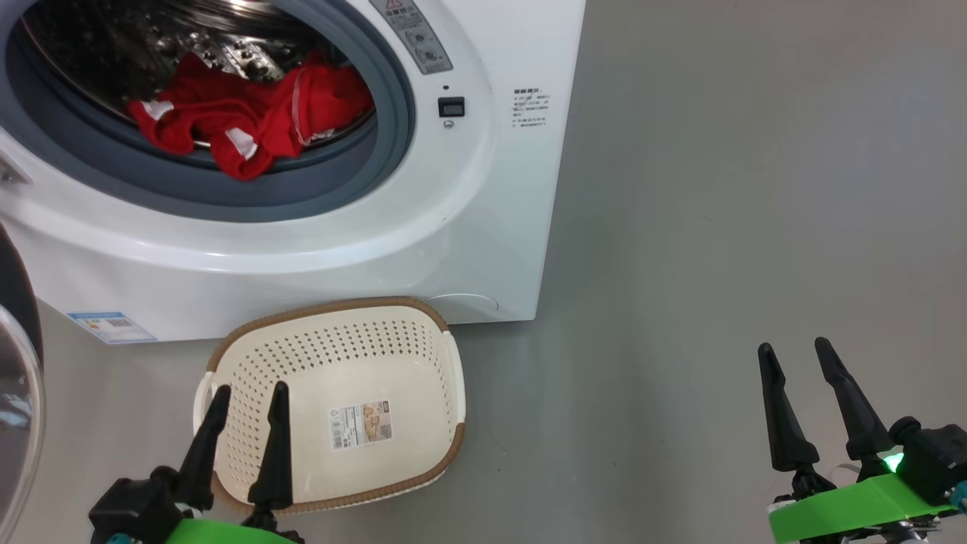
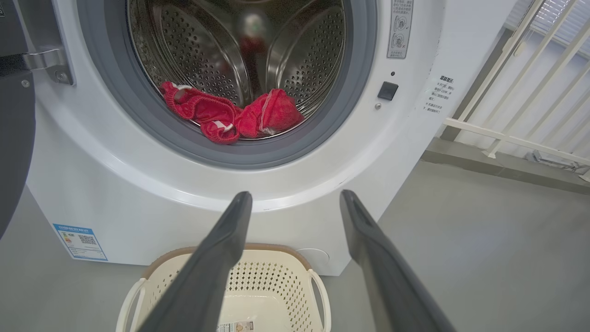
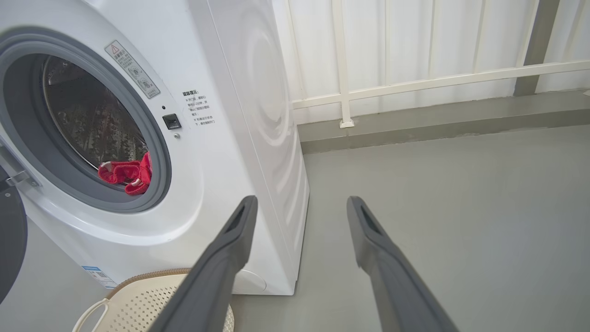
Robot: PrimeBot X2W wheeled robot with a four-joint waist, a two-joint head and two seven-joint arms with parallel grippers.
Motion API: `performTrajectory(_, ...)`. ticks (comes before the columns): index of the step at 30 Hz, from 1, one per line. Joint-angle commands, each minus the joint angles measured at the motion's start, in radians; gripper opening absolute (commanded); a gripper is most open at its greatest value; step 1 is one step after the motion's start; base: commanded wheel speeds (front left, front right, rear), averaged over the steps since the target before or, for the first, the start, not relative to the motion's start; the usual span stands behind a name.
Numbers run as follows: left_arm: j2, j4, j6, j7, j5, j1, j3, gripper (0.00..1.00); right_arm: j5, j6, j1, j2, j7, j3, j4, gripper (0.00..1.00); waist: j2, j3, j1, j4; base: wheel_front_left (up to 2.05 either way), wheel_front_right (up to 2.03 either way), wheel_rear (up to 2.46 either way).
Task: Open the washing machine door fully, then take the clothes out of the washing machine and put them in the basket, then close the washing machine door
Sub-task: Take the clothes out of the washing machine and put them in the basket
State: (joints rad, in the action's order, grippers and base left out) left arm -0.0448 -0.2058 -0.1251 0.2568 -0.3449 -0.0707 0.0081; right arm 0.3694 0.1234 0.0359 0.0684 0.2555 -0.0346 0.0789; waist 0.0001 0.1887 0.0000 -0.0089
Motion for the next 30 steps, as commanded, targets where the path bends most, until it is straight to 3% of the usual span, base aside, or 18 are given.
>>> performTrajectory(1,-0.011,0.026,-0.006,0.005,0.009,-0.032,0.035,1.00,0.001,0.007,-0.028,0.014,0.006,0.024,-0.025,1.00,-0.0001,0.001,0.0000,0.001,0.20,-0.20,0.00)
performTrajectory(12,-0.007,0.010,-0.006,0.005,0.028,-0.049,0.035,1.00,0.002,0.007,-0.042,0.016,0.006,0.031,-0.026,1.00,-0.0001,0.026,0.0000,-0.001,0.01,-0.01,0.00)
performTrajectory(20,-0.007,-0.053,-0.006,0.005,0.071,-0.152,0.039,1.00,0.003,0.007,-0.071,0.017,0.006,0.041,-0.031,1.00,-0.0001,0.087,0.0000,-0.009,0.00,0.00,0.00)
performTrajectory(30,-0.032,-0.242,-0.006,0.005,0.163,-0.497,0.064,1.00,0.006,0.007,-0.136,0.013,0.006,0.076,-0.035,1.00,-0.0001,0.236,0.0000,-0.032,0.00,0.00,0.00)
